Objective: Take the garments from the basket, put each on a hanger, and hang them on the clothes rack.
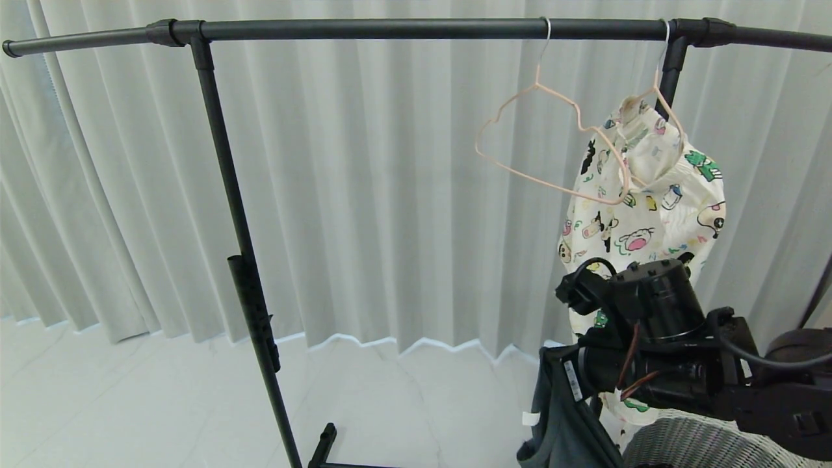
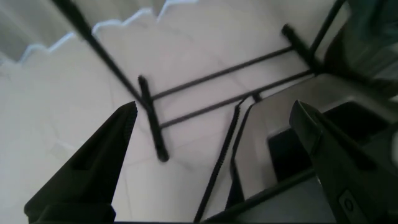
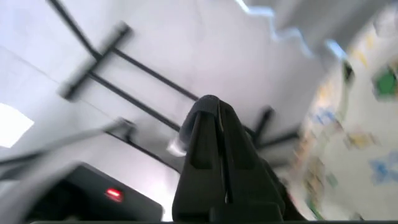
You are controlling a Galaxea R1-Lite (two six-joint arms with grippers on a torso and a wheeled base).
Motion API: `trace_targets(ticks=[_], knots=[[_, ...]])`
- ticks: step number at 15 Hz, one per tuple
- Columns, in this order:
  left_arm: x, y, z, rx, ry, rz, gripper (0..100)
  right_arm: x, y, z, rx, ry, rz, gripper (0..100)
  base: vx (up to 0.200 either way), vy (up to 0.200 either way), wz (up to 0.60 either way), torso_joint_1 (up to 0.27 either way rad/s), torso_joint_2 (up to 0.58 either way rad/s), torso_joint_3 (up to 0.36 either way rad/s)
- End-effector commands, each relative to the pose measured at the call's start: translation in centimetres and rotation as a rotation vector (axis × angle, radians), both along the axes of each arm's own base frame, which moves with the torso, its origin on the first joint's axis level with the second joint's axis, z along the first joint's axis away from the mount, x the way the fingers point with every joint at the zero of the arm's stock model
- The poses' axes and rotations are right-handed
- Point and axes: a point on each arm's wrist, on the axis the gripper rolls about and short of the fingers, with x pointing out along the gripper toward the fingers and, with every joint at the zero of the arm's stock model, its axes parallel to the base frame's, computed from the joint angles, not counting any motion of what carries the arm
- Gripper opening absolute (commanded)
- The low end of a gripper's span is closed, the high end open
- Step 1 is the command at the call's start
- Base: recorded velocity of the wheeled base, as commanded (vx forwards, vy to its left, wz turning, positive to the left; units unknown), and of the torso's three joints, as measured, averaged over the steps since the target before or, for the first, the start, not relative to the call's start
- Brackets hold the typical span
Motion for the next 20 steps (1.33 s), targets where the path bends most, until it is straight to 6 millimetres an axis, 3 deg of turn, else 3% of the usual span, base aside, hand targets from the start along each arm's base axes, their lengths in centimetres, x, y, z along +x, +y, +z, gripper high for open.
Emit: trace_targets(ticks=[1,2,5,9,16,20], knots=[[1.8,-0.9,4.7,-0.078,-0.098,-0.054,100,-0.6,0.6,2.8,0.076,-0.060,0.040,0,0.000,0.000,0.00,0.000,0.00,0.000],[3.9,-1.9,7.6,-0.096,-0.108,-0.072,100,-1.1,0.8,3.7,0.110,-0.074,0.079,0,0.000,0.000,0.00,0.000,0.00,0.000],[7.9,-5.8,9.3,-0.111,-0.031,-0.217,100,-2.0,0.9,5.2,0.160,-0.101,0.130,0,0.000,0.000,0.00,0.000,0.00,0.000],[12.0,-10.7,7.3,-0.118,-0.010,-0.312,100,-3.3,0.9,6.9,0.203,-0.144,0.165,0,0.000,0.000,0.00,0.000,0.00,0.000],[13.4,-16.2,2.4,-0.109,0.207,-0.378,100,-5.9,0.4,9.4,0.278,-0.179,0.270,0,0.000,0.000,0.00,0.000,0.00,0.000],[15.0,-17.8,0.0,-0.116,0.213,-0.372,100,-7.1,0.6,10.0,0.288,-0.174,0.316,0,0.000,0.000,0.00,0.000,0.00,0.000]])
